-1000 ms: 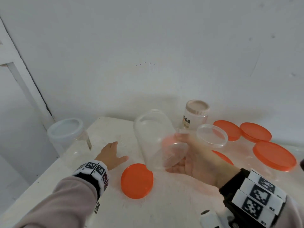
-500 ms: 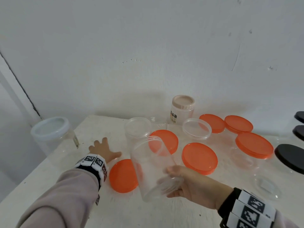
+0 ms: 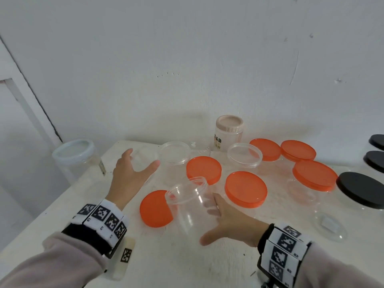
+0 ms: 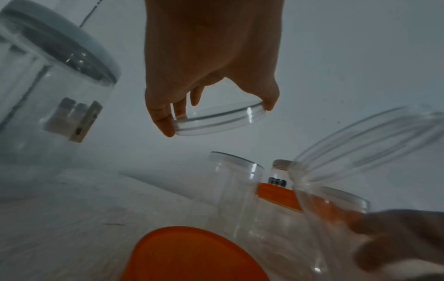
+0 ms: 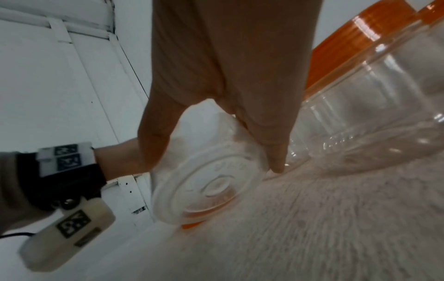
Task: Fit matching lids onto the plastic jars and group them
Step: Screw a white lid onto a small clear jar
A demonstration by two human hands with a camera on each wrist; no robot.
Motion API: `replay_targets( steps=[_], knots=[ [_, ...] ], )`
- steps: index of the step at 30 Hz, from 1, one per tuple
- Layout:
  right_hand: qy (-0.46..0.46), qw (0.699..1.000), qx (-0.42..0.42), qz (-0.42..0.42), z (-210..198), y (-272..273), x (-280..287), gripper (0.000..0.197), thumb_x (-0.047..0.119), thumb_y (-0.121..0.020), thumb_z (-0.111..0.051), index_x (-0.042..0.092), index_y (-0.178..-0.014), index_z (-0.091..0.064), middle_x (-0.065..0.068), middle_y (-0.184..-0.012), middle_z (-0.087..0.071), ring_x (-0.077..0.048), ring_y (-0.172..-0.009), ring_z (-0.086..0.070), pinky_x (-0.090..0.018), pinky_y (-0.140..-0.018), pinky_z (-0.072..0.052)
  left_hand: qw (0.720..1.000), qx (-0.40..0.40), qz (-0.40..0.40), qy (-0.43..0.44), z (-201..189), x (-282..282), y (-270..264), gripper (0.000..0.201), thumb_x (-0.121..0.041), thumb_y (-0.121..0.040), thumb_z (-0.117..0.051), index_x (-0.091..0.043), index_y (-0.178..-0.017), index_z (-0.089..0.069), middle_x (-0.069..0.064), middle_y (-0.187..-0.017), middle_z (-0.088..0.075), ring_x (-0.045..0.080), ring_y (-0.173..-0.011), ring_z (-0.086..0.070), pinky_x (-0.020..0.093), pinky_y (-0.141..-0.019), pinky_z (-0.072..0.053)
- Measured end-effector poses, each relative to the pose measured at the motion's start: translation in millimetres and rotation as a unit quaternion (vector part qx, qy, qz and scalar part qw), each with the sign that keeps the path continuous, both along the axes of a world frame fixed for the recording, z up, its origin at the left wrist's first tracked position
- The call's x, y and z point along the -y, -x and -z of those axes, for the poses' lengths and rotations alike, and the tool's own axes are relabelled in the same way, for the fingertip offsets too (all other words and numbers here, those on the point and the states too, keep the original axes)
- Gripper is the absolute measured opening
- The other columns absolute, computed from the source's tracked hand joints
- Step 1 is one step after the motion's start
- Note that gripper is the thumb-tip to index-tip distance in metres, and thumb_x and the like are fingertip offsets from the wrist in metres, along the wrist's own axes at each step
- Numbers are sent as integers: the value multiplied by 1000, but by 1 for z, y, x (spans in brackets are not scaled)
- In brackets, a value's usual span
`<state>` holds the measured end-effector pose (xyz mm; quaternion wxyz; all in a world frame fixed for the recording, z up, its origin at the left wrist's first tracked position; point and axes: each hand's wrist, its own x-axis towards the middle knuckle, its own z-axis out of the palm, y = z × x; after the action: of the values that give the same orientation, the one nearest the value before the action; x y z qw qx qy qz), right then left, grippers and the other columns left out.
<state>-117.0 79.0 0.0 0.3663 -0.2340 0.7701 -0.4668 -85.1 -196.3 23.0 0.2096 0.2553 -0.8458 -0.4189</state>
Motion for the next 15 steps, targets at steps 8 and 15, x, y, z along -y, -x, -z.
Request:
replay_targets(
  steps=[8,15],
  knots=[
    [-34,997,-65,-36,13,8,-18,111,24,-57,-90,31,-140,-18,15,-141,-32,-12,-133,-32,-35,-112,-32,992,-16,115,44,-11,-54,-22,115,-84,-51,-55,-27,-146,-26,-8,-146,-36,12,-132,-35,30,-99,-32],
    [-21,996,-67,-48,15,6,-32,116,21,-63,-88,32,-148,-8,19,-141,-22,-5,-132,-23,-24,-109,-25,973,7,213,93,-16,-90,-34,110,-82,-51,-58,-34,-145,-26,-22,-140,-32,8,-134,-28,27,-104,-28]
  ],
)
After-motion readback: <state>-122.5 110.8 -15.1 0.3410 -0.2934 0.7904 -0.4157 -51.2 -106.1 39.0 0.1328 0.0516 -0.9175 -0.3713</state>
